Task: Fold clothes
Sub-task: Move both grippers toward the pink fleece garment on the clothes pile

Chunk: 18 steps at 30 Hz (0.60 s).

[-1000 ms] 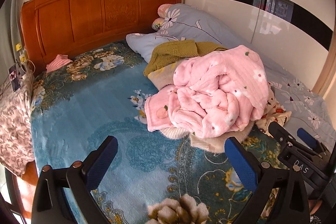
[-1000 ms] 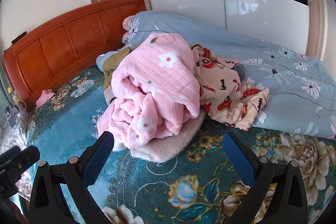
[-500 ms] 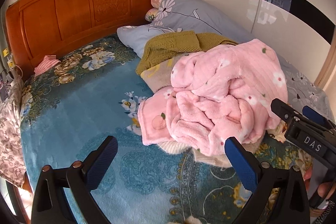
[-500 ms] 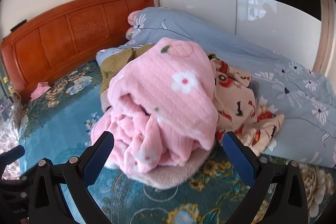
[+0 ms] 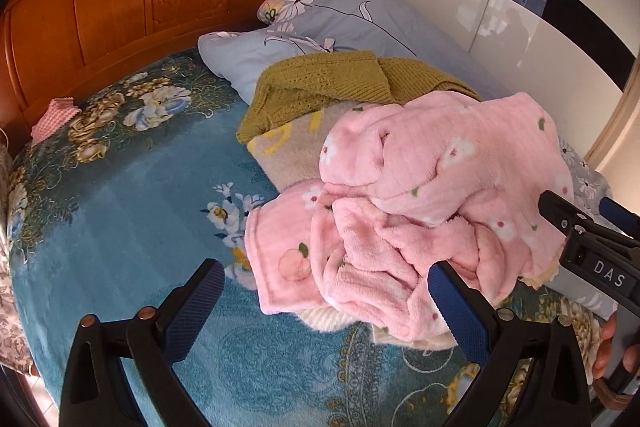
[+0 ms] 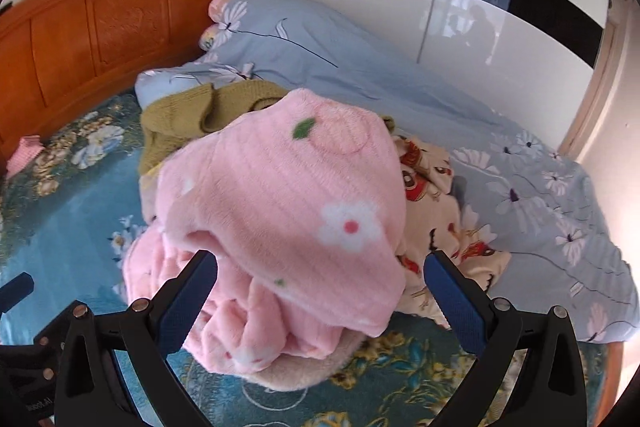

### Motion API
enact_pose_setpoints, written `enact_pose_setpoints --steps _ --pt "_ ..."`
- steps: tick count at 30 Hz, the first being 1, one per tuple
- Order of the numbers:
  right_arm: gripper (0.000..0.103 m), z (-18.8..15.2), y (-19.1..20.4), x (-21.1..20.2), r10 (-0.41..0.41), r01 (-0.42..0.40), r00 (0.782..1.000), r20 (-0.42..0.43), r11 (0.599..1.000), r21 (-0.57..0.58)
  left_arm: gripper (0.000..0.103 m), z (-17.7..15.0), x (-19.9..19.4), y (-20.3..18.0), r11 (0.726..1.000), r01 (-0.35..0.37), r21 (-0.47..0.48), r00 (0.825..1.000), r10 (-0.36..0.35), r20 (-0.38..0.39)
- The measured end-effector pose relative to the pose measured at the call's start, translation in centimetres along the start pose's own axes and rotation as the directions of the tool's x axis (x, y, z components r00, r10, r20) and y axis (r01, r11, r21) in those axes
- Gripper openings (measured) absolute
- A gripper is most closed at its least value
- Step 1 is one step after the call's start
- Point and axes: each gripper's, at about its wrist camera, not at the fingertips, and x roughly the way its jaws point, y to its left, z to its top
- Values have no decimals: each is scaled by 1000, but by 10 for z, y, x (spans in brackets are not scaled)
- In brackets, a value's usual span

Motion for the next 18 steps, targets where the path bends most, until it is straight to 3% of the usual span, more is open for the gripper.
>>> enact_pose_setpoints --steps 5,11,14,16,18 --pt "103 8 1 3 -75 75 997 -10 997 -24 103 9 7 1 1000 24 -11 1000 -24 -13" --pt "103 18 7 13 -93 92 996 -6 993 -68 103 12 10 0 999 33 -5 999 -33 -17" --pt "98 20 11 21 -87 86 996 -13 992 -90 103 13 7 -1 1000 28 4 999 -27 -17" --pt "89 20 15 28 -78 75 997 -23 991 -111 103 13 5 0 1000 28 12 1000 -28 -12" --pt "88 20 18 34 -82 79 996 -23 988 -131 103 13 1 0 999 29 20 1000 -29 -7"
